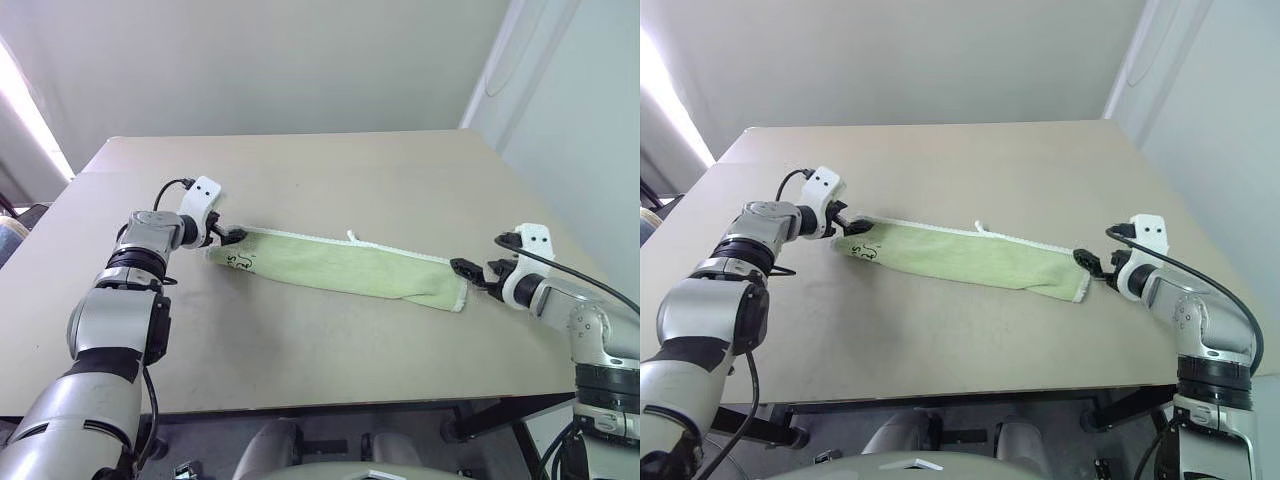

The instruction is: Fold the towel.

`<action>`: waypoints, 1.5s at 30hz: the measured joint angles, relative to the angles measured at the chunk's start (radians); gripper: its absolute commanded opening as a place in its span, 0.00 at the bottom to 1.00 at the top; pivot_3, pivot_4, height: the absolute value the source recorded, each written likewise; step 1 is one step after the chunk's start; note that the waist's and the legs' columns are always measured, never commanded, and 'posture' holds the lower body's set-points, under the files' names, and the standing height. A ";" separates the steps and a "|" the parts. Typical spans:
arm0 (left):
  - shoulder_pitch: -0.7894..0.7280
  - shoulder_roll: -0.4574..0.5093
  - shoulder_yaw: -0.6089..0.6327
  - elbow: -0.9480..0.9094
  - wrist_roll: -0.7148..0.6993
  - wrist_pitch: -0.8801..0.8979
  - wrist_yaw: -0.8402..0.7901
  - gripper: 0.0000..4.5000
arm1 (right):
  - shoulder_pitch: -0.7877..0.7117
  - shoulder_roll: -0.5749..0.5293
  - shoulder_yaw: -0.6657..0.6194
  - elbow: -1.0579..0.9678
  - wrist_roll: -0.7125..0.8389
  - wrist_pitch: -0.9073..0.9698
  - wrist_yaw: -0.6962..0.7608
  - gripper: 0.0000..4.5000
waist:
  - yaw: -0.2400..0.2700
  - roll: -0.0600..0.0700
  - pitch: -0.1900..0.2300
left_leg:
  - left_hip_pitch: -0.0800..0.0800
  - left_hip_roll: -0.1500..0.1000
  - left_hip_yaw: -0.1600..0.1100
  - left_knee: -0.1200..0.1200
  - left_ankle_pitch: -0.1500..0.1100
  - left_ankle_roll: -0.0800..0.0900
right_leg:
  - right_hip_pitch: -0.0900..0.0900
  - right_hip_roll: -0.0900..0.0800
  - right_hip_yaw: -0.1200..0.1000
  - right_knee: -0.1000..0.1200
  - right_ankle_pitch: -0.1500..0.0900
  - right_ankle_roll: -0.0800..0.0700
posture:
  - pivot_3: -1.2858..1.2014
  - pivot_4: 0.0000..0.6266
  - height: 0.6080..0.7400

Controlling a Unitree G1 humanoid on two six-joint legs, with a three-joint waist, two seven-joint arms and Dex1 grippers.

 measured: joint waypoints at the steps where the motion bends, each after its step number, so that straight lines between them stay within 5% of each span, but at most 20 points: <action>1: 0.000 0.002 0.016 0.000 -0.010 -0.002 0.010 1.00 | 0.001 0.009 -0.024 -0.010 0.008 -0.009 -0.002 0.99 | 0.000 0.000 0.000 | 0.000 0.000 0.000 0.000 0.000 0.000 | 0.000 0.000 0.000 0.000 0.000 0.000 | 0.52 0.00 0.64; 9: -0.001 0.020 0.084 -0.004 -0.080 -0.007 -0.128 1.00 | 0.037 0.178 -0.243 -0.246 0.360 0.148 -0.062 0.99 | -0.001 0.000 0.000 | 0.000 0.001 -0.001 0.001 0.000 0.000 | -0.001 0.001 0.000 0.001 0.001 -0.001 | 0.52 0.00 0.64; 15: -0.005 0.010 0.087 -0.070 -0.099 -0.030 -0.237 1.00 | 0.079 0.268 -0.343 -0.231 0.763 0.301 -0.276 0.99 | 0.004 0.001 0.000 | 0.000 0.001 -0.001 0.001 -0.001 -0.002 | -0.001 0.001 0.000 0.000 0.002 -0.004 | 0.52 0.00 0.64; 24: 0.001 -0.089 0.058 -0.122 -0.098 -0.047 -0.284 1.00 | 0.286 0.284 -0.188 -0.238 1.285 0.112 -0.583 0.99 | -0.006 0.001 0.000 | 0.000 0.002 -0.001 0.000 0.000 0.000 | -0.001 0.002 0.003 0.000 0.002 -0.004 | 0.52 0.00 0.64; 36: 0.033 -0.130 0.037 -0.164 -0.106 -0.050 -0.335 1.00 | 0.457 0.275 -0.002 -0.257 1.373 -0.107 -0.676 0.99 | -0.001 0.001 0.000 | 0.000 0.002 -0.001 0.001 0.000 0.000 | 0.000 0.004 0.003 -0.001 0.002 -0.007 | 0.52 0.00 0.64; 45: 0.178 -0.103 -0.026 -0.410 -0.156 0.064 -0.599 1.00 | 0.468 0.242 0.018 -0.237 1.341 -0.190 -0.701 0.99 | -0.007 0.005 -0.002 | 0.001 0.004 -0.001 0.000 -0.001 -0.001 | -0.001 0.004 0.004 -0.003 0.002 -0.010 | 0.52 0.00 0.64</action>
